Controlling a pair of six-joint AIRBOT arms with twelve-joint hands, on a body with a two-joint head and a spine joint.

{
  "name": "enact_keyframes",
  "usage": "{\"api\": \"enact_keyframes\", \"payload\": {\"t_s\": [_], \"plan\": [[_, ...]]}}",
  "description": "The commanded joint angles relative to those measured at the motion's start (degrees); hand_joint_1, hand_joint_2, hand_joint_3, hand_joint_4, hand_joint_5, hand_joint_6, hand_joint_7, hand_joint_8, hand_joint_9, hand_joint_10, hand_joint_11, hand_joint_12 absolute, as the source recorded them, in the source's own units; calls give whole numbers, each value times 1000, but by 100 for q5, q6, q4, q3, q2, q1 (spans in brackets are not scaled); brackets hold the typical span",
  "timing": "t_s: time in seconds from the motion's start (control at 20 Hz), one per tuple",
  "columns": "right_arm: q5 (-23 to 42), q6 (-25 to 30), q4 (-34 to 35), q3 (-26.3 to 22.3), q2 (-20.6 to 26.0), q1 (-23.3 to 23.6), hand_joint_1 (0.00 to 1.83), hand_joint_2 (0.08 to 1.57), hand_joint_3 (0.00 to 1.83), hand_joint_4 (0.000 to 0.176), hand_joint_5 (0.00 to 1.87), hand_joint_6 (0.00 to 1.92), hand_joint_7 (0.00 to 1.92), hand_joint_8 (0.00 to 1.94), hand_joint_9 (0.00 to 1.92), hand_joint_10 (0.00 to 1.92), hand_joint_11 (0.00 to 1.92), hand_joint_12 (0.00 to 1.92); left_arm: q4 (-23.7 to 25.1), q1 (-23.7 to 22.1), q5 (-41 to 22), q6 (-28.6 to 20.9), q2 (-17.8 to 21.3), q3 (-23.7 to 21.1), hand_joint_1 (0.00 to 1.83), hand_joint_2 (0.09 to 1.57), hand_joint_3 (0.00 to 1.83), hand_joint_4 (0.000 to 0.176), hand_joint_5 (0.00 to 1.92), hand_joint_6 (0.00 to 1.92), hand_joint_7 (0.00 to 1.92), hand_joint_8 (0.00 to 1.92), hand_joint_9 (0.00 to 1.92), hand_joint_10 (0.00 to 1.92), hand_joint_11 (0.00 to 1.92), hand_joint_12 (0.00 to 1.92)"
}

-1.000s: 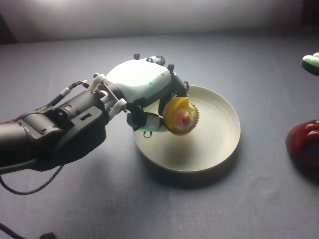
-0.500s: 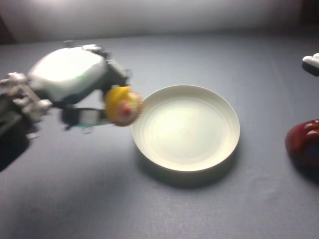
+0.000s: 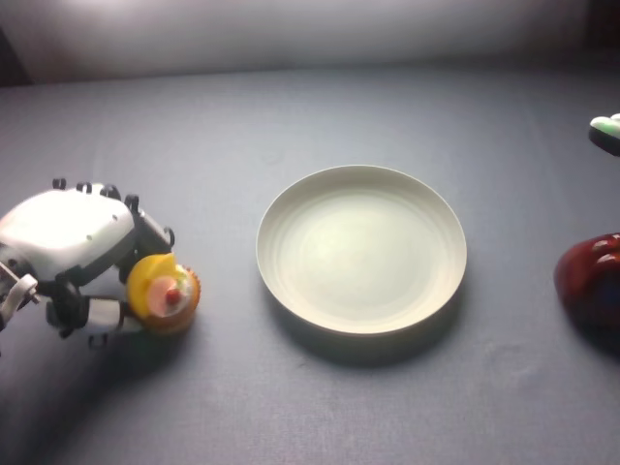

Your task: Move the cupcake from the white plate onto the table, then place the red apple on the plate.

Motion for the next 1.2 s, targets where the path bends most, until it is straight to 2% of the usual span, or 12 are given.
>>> {"api": "enact_keyframes", "payload": {"t_s": [0.0, 0.1, 0.15, 0.3, 0.6, 0.7, 0.8, 0.85, 0.95, 1.05, 1.1, 1.15], "plan": [[691, 64, 140, 2, 28, 22, 785, 894, 2, 176, 0, 0, 34, 4, 67, 1, 44, 74, -9, -16, -643, 76, 65, -6, 1247, 1098, 1, 0, 1081, 687, 956, 1155, 610, 1128, 315, 1676], [691, 65, 140, 2, 37, 22, 791, 898, 2, 176, 0, 0, 40, 5, 68, 1, 37, 80, -91, 32, -779, 289, 197, -156, 1130, 910, 0, 5, 694, 55, 685, 168, 481, 472, 82, 1369], [691, 65, 138, 2, 47, 21, 773, 895, 1, 176, 0, 0, 40, 4, 64, 0, 35, 84, -124, 50, -857, 401, 269, -234, 961, 866, 0, 84, 407, 21, 432, 37, 302, 224, 16, 920], [687, 65, 44, 3, 122, 21, 758, 875, 0, 176, 0, 0, 18, 0, 34, 0, 11, 88, -144, 96, -1157, 731, 520, -505, 823, 820, 0, 172, 75, 1, 88, 1, 53, 4, 0, 293], [-177, 130, -527, 301, 161, 356, 909, 866, 0, 152, 0, 0, 0, 0, 0, 0, 0, 0, 225, 199, -2095, 864, 1028, -1109, 819, 811, 0, 176, 0, 0, 0, 0, 0, 0, 0, 0], [-885, 269, -987, 514, 107, 703, 921, 832, 0, 172, 0, 0, 13, 5, 10, 4, 18, 8, 285, 263, -2367, 864, 1073, -1260, 793, 790, 0, 176, 0, 0, 0, 0, 0, 0, 0, 0], [-1482, 394, -1391, 737, -16, 1040, 898, 802, 0, 141, 13, 4, 115, 10, 186, 3, 200, 221, 217, 345, -2515, 829, 1058, -1303, 789, 791, 0, 176, 0, 0, 0, 0, 0, 0, 3, 1], [-1770, 501, -1618, 874, -90, 1208, 945, 803, 0, 103, 91, 13, 151, 6, 289, 0, 256, 432, 178, 376, -2530, 809, 1049, -1303, 775, 793, 0, 176, 0, 0, 0, 0, 0, 0, 11, 5], [-2106, 607, -1967, 985, -161, 1434, 982, 823, 0, 92, 179, 1, 194, 0, 281, 0, 128, 704, 134, 417, -2555, 809, 1052, -1310, 842, 806, 2, 176, 0, 0, 0, 0, 0, 0, 0, 0], [-2366, 608, -2333, 995, -185, 1678, 1074, 874, 2, 62, 369, 7, 445, 9, 616, 59, 402, 1009, 84, 466, -2627, 797, 1049, -1326, 856, 812, 4, 176, 0, 0, 0, 0, 0, 0, 0, 0], [-2455, 608, -2466, 998, -200, 1768, 1240, 916, 3, 0, 636, 25, 604, 23, 913, 115, 769, 903, 73, 498, -2662, 766, 1049, -1332, 907, 821, 6, 176, 0, 0, 0, 0, 0, 0, 0, 0], [-2465, 608, -2509, 1007, -207, 1828, 1368, 990, 4, 0, 1200, 155, 971, 618, 1161, 671, 955, 969, 73, 510, -2674, 744, 1049, -1332, 921, 817, 4, 176, 4, 2, 0, 0, 0, 0, 0, 0]]}}
